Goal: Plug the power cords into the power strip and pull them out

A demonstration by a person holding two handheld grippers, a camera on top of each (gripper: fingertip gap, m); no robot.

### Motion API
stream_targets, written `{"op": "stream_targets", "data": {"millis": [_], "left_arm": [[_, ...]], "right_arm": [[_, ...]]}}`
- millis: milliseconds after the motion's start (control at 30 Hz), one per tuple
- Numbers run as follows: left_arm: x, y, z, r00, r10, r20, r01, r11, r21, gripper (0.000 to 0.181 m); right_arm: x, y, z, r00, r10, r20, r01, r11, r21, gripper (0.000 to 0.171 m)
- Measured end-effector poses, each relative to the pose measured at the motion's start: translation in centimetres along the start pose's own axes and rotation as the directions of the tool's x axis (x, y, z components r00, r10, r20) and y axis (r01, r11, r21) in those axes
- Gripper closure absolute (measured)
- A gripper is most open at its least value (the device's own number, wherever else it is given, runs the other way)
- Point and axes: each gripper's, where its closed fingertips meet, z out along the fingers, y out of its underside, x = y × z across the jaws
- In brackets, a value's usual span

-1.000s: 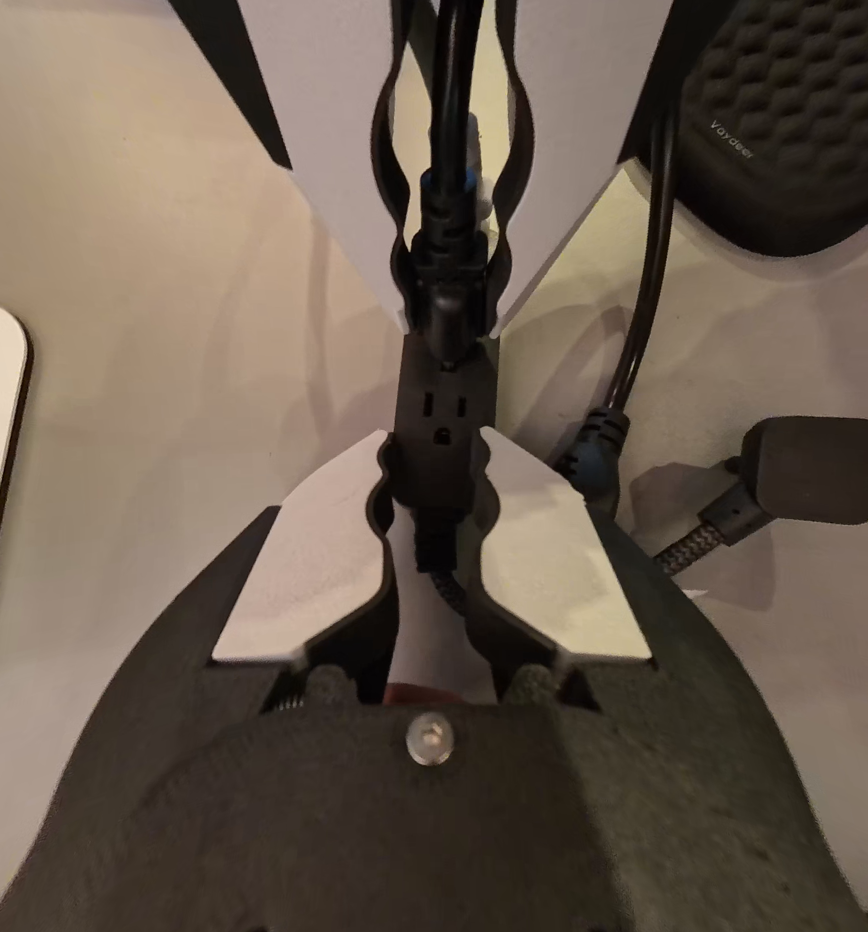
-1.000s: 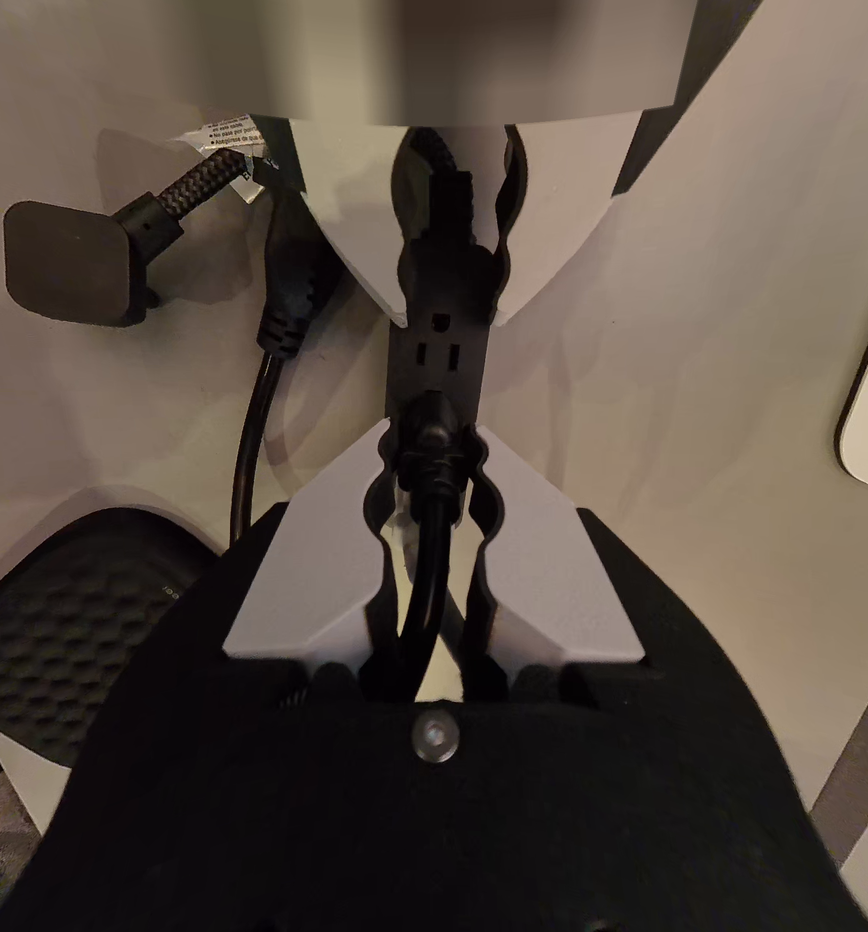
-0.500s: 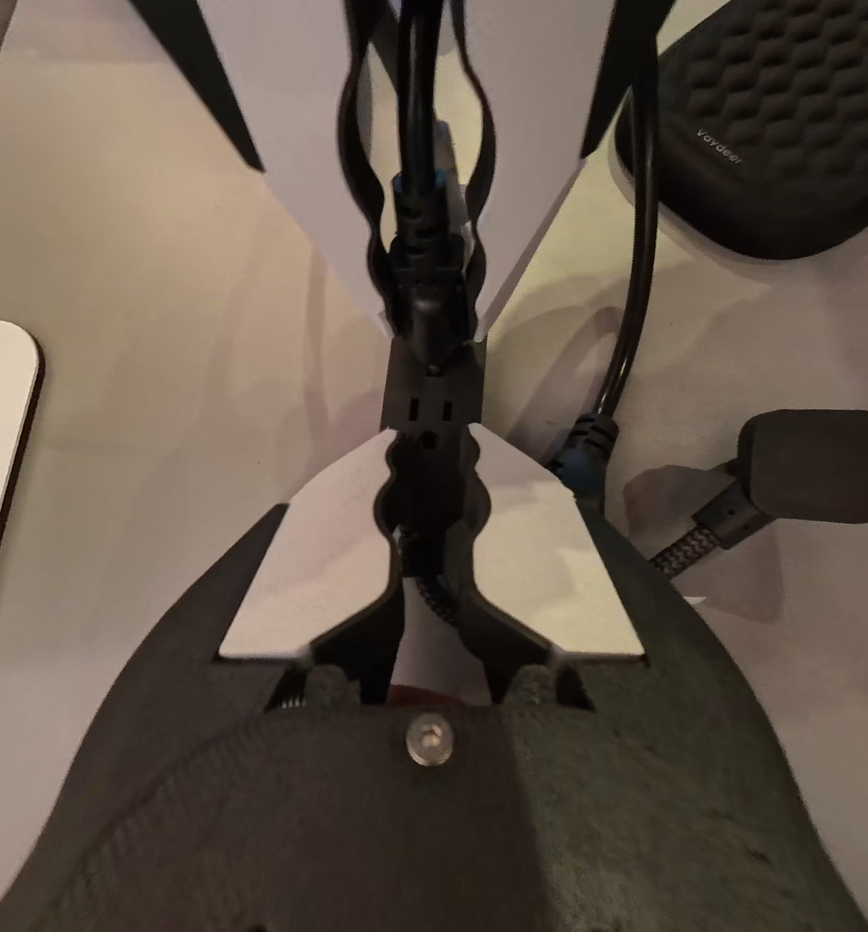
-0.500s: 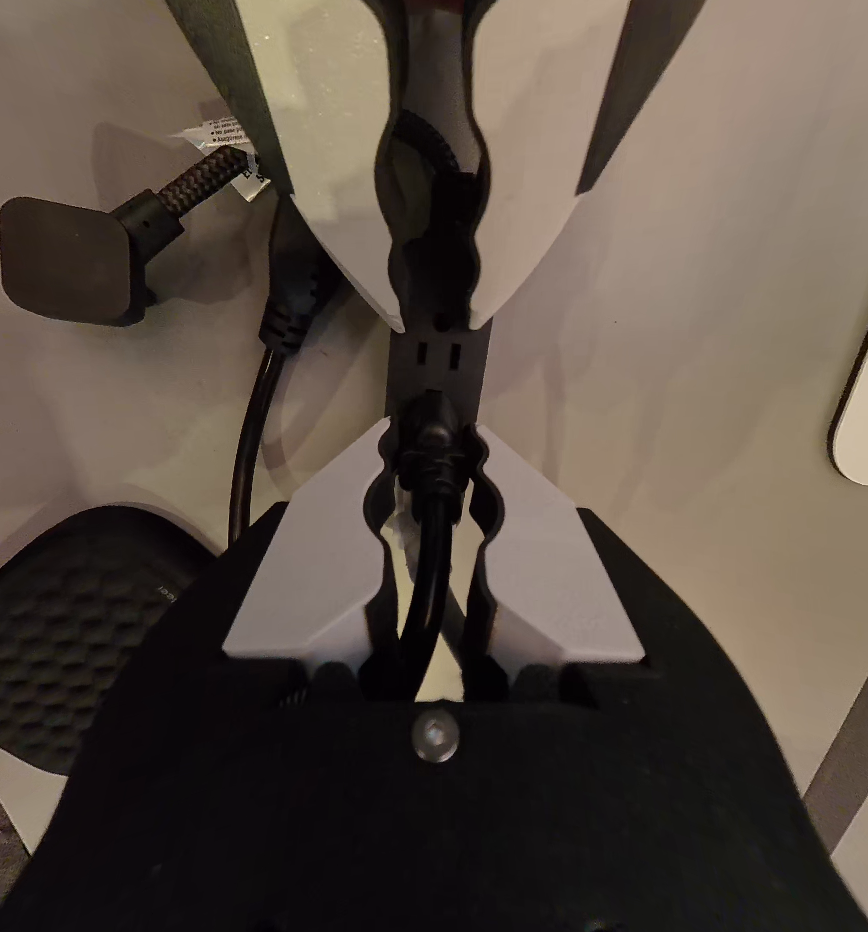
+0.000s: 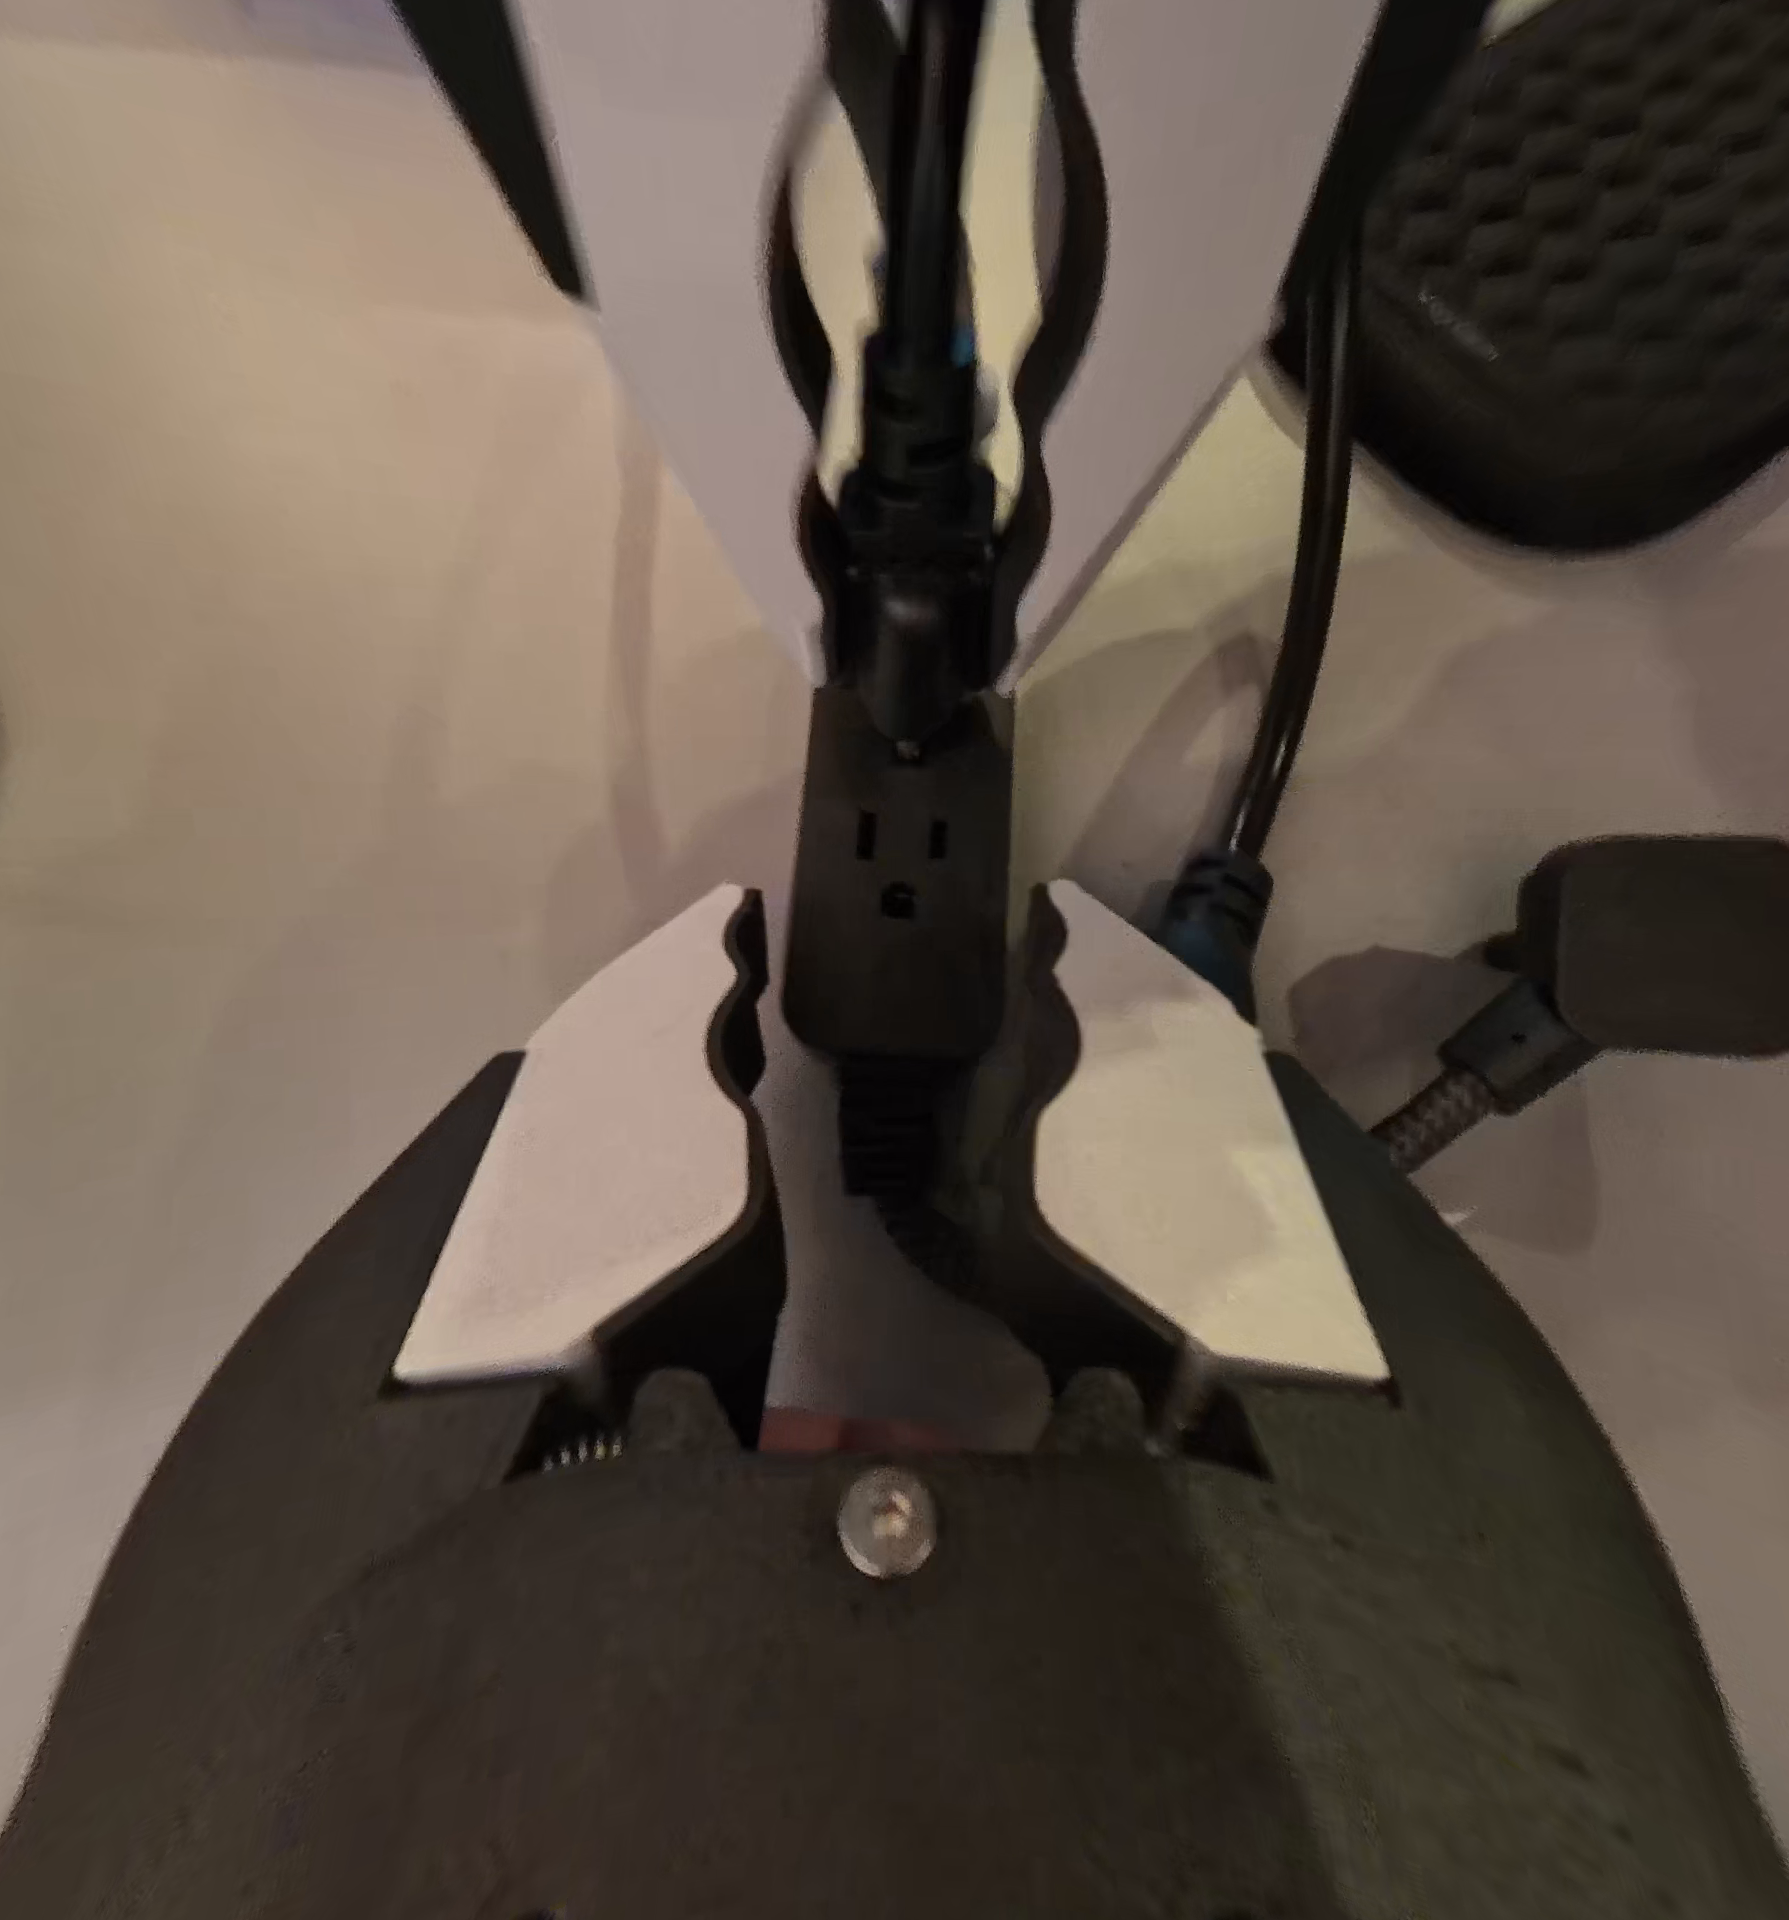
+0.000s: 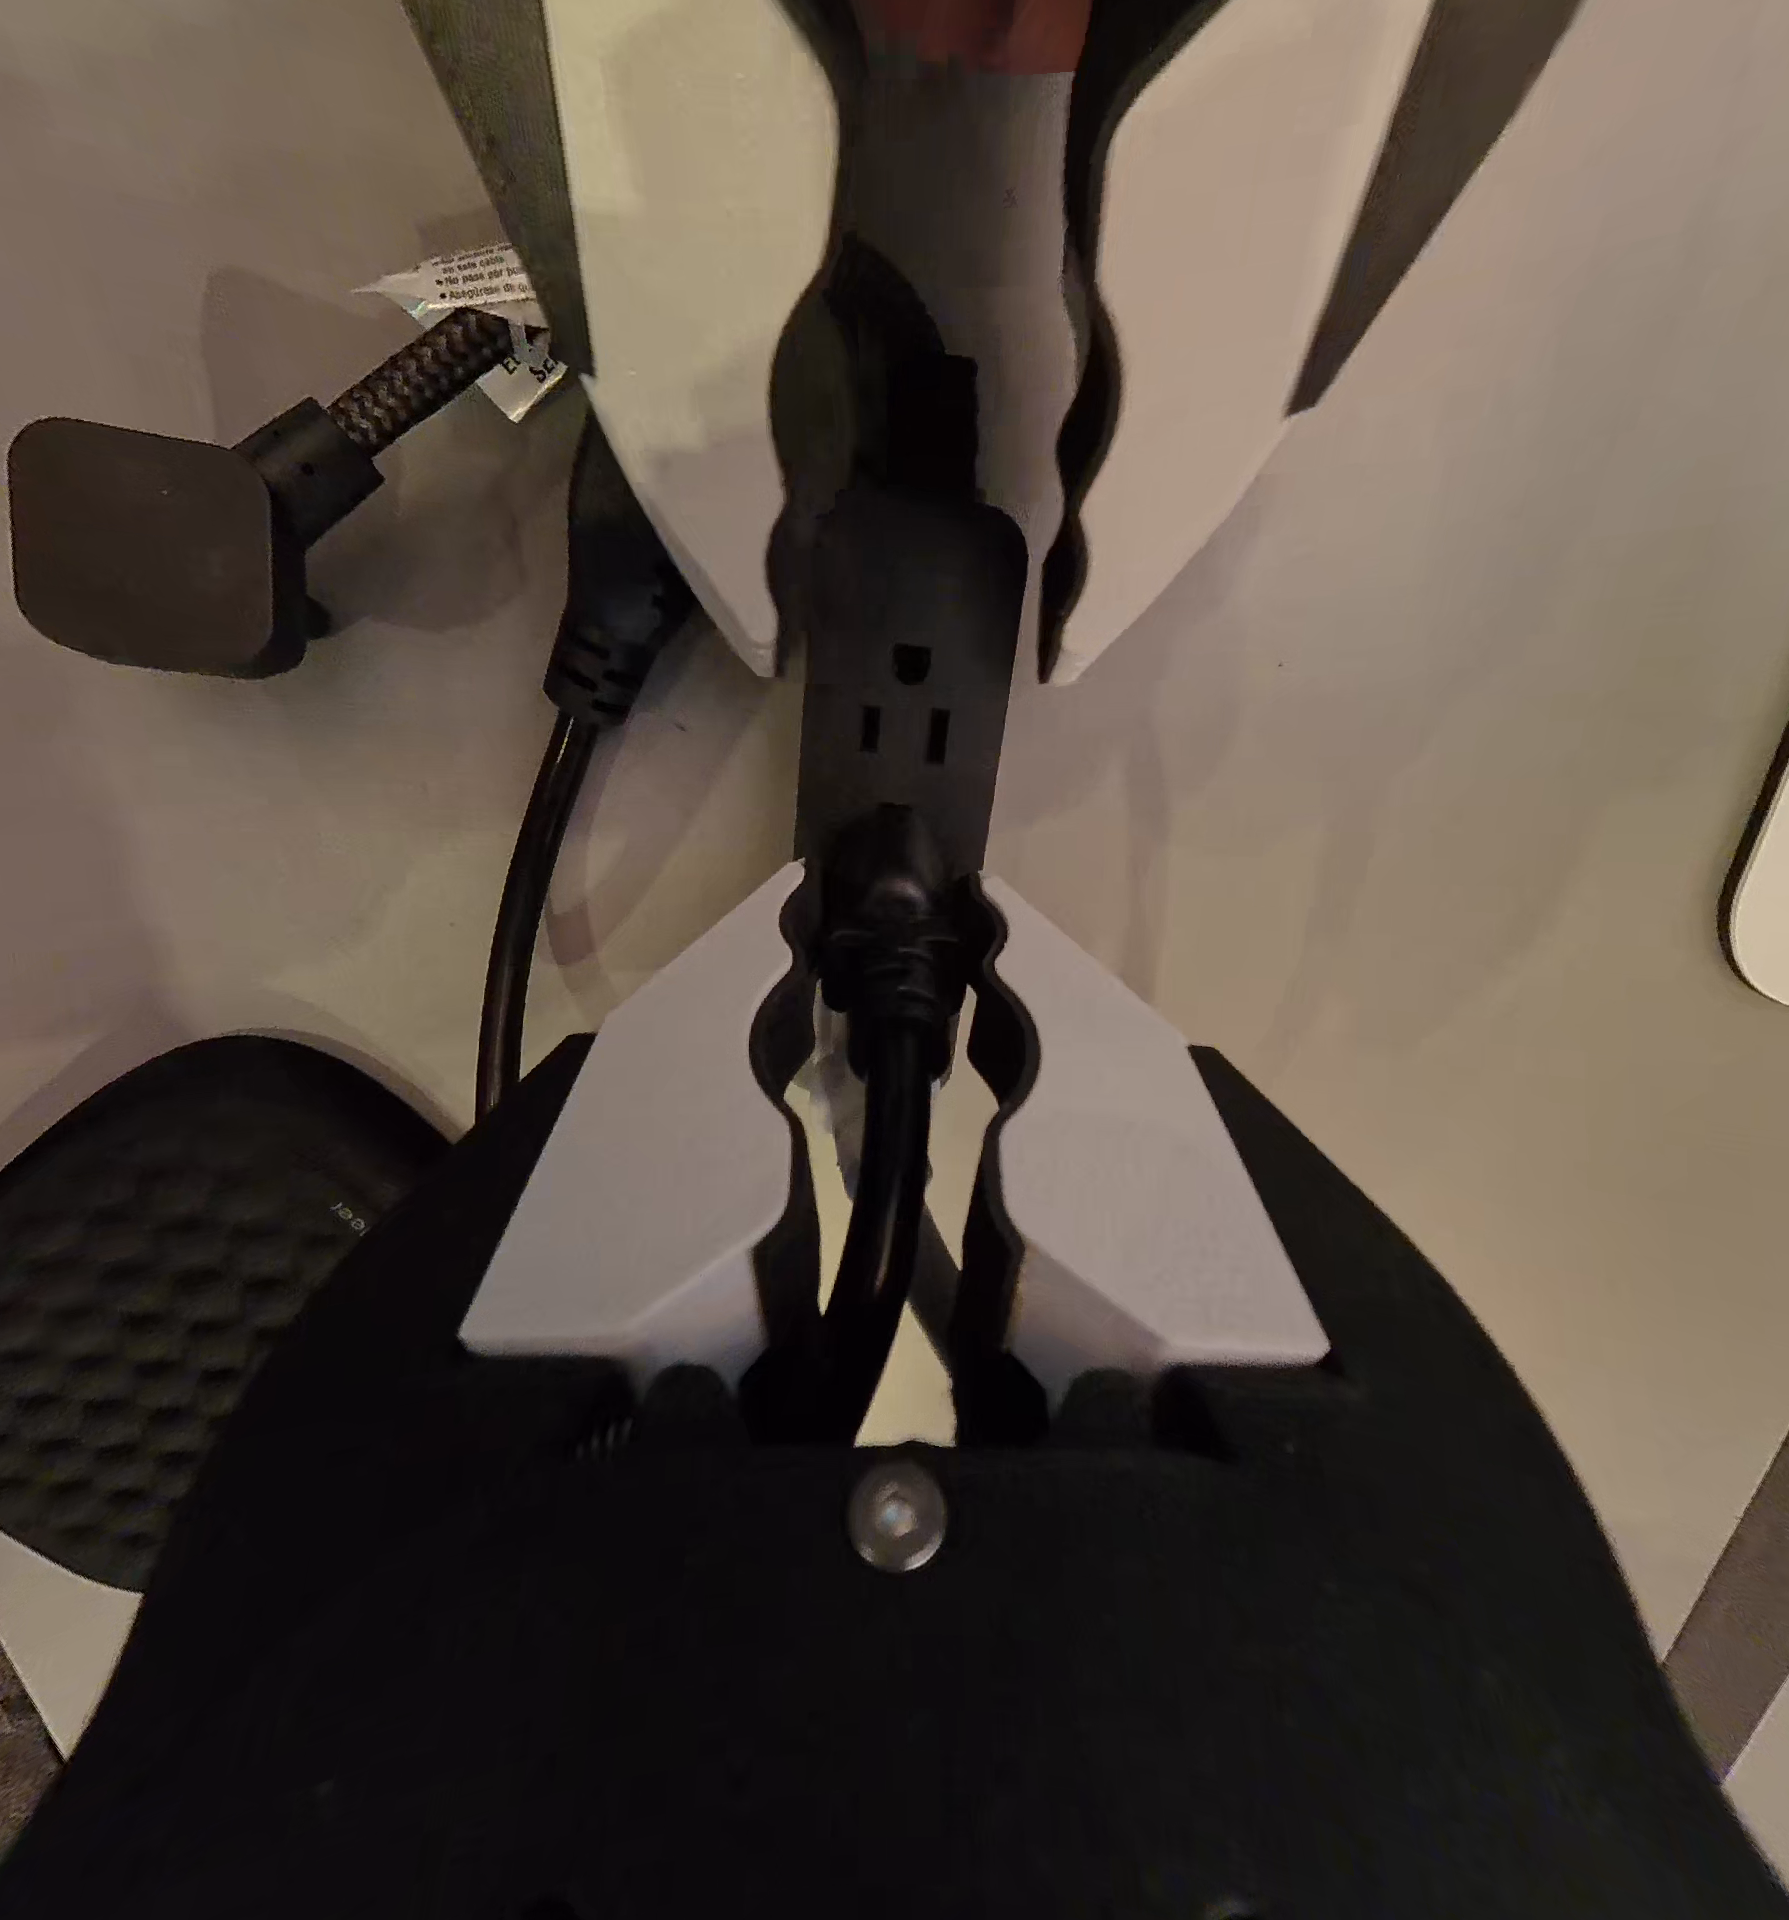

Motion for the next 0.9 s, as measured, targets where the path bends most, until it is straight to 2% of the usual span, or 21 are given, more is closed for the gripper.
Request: {"op": "stream_targets", "data": {"millis": [67,133,433,733,833,867,900], "left_arm": [[-0.3,0.8,0.4,0.999,0.033,0.033,-0.032,0.999,-0.036,0.134],[-0.1,0.7,0.6,1.0,0.004,0.023,-0.004,1.0,0.0,0.138],[-0.1,0.7,0.6,0.999,0.012,0.04,-0.011,1.0,-0.003,0.138],[-0.1,0.7,0.6,0.999,0.014,0.036,-0.014,1.0,-0.002,0.138],[-0.1,0.7,0.6,0.999,0.016,0.034,-0.016,1.0,-0.002,0.138],[-0.1,0.7,0.6,0.999,0.017,0.033,-0.017,1.0,-0.002,0.138],[-0.1,0.7,0.7,0.999,0.017,0.032,-0.017,1.0,-0.003,0.138]], "right_arm": [[0.0,0.0,0.0,1.0,-0.001,0.002,0.001,1.0,0.002,0.148],[0.0,0.0,0.0,1.0,0.001,0.005,-0.001,1.0,0.003,0.148],[0.0,0.0,-0.1,1.0,-0.004,-0.008,0.004,1.0,-0.019,0.148],[0.2,0.1,-0.8,1.0,0.004,-0.029,-0.006,0.998,-0.07,0.136],[0.1,0.1,-1.3,1.0,0.001,-0.016,-0.003,0.997,-0.071,0.139],[0.1,0.2,-1.3,1.0,-0.005,-0.017,0.003,0.997,-0.081,0.146],[0.1,0.3,-1.3,1.0,-0.009,-0.017,0.007,0.996,-0.088,0.147]]}}
